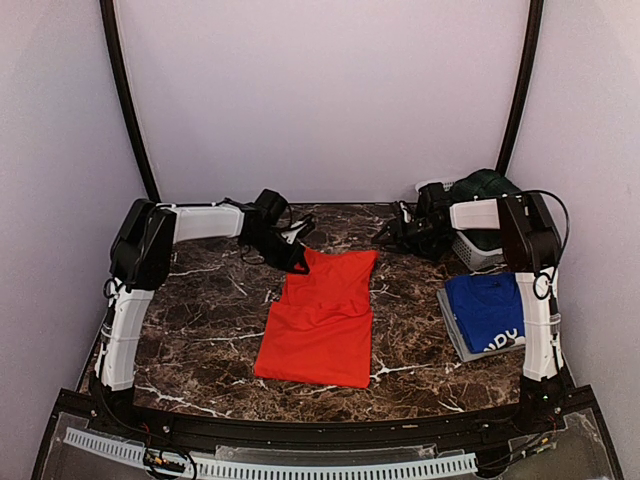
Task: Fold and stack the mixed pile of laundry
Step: Adjust the 2/3-rectangle-folded T-shirt at the center of the board.
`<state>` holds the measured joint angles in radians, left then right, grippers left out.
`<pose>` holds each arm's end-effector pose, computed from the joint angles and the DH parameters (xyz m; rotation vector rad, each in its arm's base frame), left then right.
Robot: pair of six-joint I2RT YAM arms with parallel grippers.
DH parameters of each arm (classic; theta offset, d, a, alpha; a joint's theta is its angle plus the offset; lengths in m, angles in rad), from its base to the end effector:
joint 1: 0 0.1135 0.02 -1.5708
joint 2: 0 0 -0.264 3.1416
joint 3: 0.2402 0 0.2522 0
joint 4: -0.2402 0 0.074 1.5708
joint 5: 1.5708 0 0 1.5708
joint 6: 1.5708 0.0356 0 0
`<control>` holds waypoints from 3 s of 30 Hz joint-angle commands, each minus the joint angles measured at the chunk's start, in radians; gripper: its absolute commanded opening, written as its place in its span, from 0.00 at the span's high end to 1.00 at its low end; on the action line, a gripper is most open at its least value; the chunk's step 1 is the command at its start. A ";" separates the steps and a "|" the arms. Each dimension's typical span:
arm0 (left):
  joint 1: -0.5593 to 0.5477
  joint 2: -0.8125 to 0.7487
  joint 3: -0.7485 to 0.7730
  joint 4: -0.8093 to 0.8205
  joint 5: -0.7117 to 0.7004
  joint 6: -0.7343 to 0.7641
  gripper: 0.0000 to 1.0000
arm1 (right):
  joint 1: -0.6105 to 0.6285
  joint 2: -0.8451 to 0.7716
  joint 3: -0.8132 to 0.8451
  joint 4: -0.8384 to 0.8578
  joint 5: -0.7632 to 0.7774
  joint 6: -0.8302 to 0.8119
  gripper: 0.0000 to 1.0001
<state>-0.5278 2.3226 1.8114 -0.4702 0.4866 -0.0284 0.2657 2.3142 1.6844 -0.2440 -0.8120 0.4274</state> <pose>0.4252 -0.2672 0.1512 0.8276 2.4570 -0.8325 0.4710 0.1550 0.1365 -0.1839 2.4777 1.2954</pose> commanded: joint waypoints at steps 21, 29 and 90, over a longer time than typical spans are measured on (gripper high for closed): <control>0.021 -0.198 -0.245 0.082 -0.053 -0.096 1.00 | 0.017 -0.020 -0.020 0.020 -0.022 -0.009 0.51; 0.037 -0.208 -0.249 0.097 -0.087 -0.117 1.00 | 0.047 0.000 0.001 0.027 -0.037 -0.009 0.50; 0.127 -0.416 -0.559 0.165 -0.139 -0.322 0.59 | 0.180 -0.037 0.062 0.001 0.020 -0.048 0.58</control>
<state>-0.4019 1.9720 1.2819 -0.3431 0.2939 -0.3393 0.4095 2.3825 1.7790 -0.2775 -0.8127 0.4084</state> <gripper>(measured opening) 0.395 0.425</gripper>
